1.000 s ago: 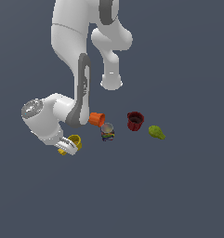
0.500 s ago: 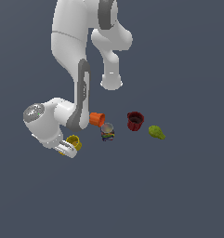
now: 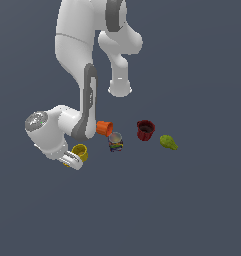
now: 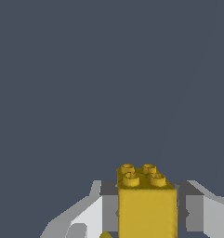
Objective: Pick up a designated object from a clutter of objects.
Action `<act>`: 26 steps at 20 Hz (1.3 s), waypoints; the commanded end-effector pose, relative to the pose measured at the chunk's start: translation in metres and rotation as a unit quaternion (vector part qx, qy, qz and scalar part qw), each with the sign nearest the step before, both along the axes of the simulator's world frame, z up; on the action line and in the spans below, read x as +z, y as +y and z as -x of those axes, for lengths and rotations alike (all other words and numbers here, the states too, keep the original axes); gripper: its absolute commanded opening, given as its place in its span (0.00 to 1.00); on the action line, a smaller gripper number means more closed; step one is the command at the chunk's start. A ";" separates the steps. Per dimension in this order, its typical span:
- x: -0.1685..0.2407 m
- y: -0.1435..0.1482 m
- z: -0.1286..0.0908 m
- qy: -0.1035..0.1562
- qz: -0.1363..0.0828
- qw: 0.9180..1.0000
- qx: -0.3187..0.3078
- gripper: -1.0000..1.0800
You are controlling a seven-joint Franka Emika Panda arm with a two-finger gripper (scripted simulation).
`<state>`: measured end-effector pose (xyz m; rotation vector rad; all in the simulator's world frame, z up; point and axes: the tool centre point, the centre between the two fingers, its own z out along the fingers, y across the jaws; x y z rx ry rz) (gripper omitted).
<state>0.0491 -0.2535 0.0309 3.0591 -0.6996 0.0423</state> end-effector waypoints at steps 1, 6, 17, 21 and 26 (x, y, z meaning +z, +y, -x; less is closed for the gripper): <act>0.001 0.001 0.000 0.000 0.000 1.000 0.000 0.00; 0.010 0.010 0.001 0.000 0.000 1.000 0.000 0.00; 0.070 0.067 0.007 0.003 -0.001 1.000 0.000 0.00; 0.106 0.101 0.010 0.004 -0.002 1.000 0.000 0.00; 0.153 0.145 0.014 0.006 -0.002 1.000 0.000 0.00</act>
